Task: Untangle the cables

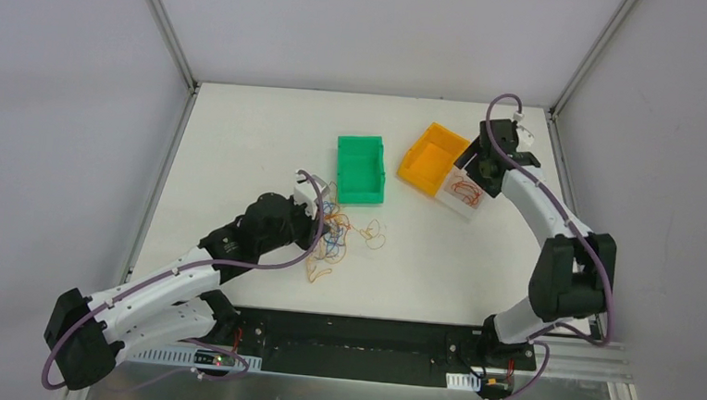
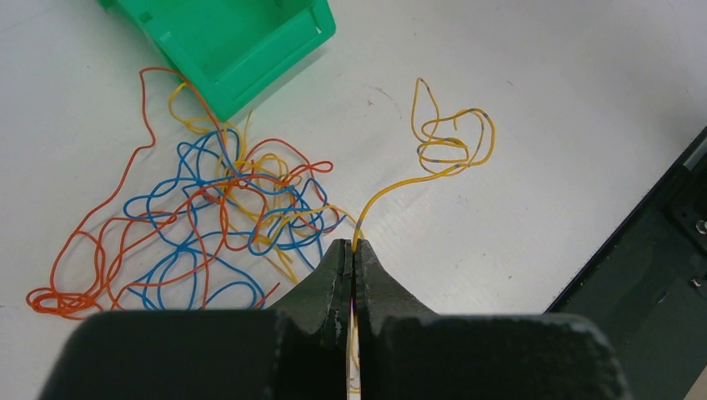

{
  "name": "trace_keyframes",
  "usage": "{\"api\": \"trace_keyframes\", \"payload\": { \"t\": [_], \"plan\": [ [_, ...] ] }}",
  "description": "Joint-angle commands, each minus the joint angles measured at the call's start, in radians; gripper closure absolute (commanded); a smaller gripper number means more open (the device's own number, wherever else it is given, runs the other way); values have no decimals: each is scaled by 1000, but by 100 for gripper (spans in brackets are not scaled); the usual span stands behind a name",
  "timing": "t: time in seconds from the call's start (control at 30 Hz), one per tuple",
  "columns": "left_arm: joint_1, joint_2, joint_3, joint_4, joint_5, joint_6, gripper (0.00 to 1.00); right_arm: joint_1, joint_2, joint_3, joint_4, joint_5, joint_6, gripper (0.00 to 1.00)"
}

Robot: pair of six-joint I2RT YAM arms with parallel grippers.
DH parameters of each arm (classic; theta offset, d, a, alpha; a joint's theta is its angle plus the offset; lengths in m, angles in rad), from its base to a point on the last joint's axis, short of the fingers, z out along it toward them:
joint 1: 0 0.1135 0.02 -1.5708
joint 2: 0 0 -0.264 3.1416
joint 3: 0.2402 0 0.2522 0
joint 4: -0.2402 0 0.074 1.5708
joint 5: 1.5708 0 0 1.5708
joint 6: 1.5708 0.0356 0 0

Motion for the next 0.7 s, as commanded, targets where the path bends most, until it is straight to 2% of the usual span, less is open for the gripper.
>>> {"api": "trace_keyframes", "payload": {
  "t": [0.0,0.1,0.33,0.47,0.67],
  "plan": [
    [-28,25,73,19,41,-21,100,1,-185,-54,58,-151,-38,19],
    [-51,58,106,20,59,-31,100,12,-268,-115,87,-227,-47,13],
    [-149,172,210,20,98,-33,100,31,-506,-322,181,-402,-25,10],
    [-212,251,275,31,109,-28,100,38,-603,-403,180,-484,-24,10],
    [-220,325,274,180,169,-81,100,49,-738,-546,188,-582,-12,10]
  ]
}}
